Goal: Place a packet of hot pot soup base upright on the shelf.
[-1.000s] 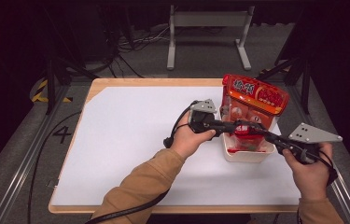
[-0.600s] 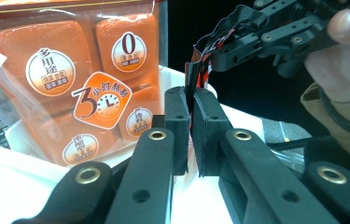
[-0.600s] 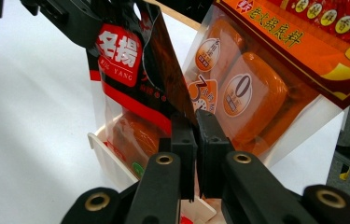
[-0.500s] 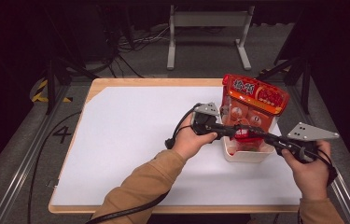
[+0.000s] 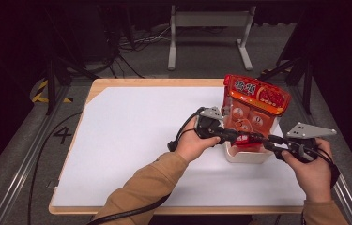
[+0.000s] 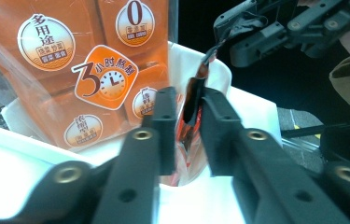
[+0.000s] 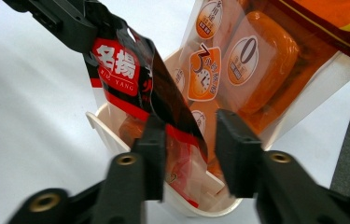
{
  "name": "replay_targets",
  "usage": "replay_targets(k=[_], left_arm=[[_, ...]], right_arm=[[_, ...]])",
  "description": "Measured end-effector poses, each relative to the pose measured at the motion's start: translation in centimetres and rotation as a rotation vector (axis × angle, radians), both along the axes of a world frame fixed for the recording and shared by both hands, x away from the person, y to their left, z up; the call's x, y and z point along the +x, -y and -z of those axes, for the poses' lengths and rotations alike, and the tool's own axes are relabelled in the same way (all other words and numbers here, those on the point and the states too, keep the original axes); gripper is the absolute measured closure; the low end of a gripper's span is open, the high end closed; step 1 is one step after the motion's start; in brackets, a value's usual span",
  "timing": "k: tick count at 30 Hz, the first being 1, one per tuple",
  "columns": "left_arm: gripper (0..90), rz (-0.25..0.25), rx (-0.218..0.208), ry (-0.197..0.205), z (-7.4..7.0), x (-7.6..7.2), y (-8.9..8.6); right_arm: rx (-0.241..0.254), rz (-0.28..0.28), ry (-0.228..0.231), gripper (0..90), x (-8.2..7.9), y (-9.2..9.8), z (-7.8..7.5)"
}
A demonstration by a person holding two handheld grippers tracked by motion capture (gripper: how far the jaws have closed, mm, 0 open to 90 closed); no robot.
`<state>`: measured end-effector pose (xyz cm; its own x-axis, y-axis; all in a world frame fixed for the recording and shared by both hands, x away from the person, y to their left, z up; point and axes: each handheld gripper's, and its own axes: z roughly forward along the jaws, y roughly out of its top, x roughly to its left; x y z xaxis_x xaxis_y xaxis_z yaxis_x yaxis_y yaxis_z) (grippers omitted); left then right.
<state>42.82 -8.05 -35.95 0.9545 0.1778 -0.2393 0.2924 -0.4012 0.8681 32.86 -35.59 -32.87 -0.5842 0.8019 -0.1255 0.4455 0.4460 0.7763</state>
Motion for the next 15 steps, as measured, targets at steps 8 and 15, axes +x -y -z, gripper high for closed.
replay_targets(k=[8, 15], left_arm=[[29.7, -0.047, -0.044, 0.02, -0.2, -0.3, -0.4], [18.4, -0.069, -0.055, 0.059, -1.0, -0.8, -1.9]], right_arm=[[0.014, 0.004, 0.022, 40.3, 0.0, -0.4, 0.0], [0.043, -0.004, 0.054, 36.4, -0.1, -0.6, -0.4]])
